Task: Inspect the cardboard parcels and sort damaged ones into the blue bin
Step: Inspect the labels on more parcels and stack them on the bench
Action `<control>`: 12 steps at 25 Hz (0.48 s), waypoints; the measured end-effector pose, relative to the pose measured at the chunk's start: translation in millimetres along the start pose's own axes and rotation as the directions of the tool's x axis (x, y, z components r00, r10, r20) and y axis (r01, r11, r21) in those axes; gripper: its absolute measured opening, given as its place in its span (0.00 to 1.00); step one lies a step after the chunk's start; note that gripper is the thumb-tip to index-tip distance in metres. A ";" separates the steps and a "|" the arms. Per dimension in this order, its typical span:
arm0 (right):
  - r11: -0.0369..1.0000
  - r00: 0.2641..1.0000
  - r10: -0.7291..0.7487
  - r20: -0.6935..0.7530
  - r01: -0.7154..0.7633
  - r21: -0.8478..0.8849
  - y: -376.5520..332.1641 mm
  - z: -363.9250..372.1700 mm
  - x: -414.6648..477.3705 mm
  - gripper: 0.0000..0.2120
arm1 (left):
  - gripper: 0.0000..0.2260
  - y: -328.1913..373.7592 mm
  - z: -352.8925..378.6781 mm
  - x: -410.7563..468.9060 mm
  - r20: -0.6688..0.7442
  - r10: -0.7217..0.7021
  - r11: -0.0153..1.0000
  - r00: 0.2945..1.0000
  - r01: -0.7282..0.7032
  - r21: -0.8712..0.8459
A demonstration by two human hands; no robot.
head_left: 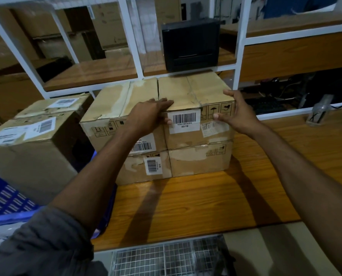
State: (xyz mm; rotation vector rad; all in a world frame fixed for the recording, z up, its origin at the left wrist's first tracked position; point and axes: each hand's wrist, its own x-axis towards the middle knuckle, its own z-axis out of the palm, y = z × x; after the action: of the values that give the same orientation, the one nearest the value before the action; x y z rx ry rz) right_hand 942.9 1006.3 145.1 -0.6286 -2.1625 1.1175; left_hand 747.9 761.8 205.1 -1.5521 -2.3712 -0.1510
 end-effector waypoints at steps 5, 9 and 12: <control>0.983 0.998 -0.014 -0.061 0.002 -0.182 -7.8 4.1 -6.0 0.38 | 0.33 -4.9 -1.7 -1.4 0.028 0.017 0.994 0.999 -0.014 -0.108; 0.794 0.964 -0.261 -0.051 0.185 -0.580 -22.7 39.1 -28.1 0.43 | 0.43 -39.1 7.8 -30.9 0.015 -0.084 0.994 0.996 0.085 -0.066; 0.816 0.968 -0.246 -0.059 0.174 -0.551 -33.1 61.0 -29.2 0.39 | 0.42 -44.7 18.8 -41.1 -0.015 -0.091 0.995 0.996 0.090 -0.030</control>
State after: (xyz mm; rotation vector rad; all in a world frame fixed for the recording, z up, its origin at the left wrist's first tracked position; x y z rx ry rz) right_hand 915.9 936.6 136.4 -0.6555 -2.3697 0.3194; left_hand 718.8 712.1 178.1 -1.4511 -2.4382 -0.2180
